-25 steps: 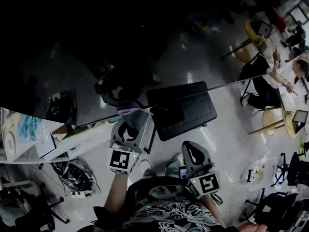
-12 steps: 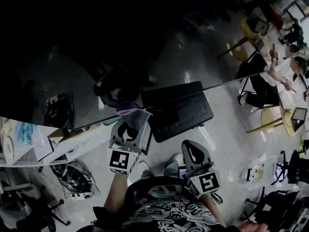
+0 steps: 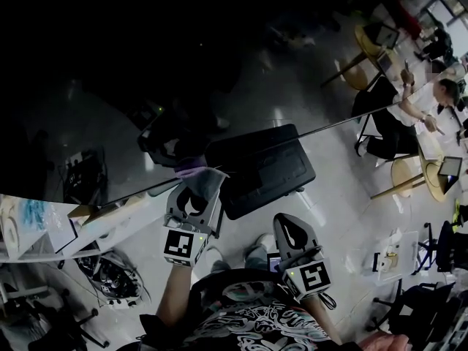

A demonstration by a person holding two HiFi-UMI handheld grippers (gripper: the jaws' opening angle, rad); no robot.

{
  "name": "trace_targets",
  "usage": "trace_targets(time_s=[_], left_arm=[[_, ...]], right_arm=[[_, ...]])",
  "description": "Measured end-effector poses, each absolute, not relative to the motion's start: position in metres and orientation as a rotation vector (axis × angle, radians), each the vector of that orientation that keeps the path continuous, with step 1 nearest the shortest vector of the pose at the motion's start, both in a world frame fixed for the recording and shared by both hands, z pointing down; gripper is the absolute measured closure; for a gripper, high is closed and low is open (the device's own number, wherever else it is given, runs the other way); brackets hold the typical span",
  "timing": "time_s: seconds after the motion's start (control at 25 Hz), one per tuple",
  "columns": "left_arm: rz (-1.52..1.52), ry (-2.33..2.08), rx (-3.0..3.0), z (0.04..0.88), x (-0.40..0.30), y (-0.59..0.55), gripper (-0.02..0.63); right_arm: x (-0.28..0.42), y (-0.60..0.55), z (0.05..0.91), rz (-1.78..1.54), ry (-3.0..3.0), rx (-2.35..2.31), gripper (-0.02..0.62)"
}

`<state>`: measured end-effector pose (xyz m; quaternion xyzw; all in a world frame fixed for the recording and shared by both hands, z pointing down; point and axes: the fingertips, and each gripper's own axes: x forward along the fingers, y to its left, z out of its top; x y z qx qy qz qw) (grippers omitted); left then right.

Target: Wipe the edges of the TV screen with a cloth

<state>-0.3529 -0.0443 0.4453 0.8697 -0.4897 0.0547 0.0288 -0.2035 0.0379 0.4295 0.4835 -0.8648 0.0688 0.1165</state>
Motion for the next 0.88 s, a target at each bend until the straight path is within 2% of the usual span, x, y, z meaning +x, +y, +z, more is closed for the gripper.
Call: trace_targets(time_s=[0.48,0.88], left_arm=[[0.198,-1.433,2.728,0.445,-0.312,-0.059,0.408],[0.207,-1.383,2.752,0.446,-0.278,-0.071,0.408]], right_arm=[[-0.166,0.025,0.431,0.289,-2.471,1.499,0.565],[-0.131,0.004,0.426,0.24,-2.444,1.56,0.565]])
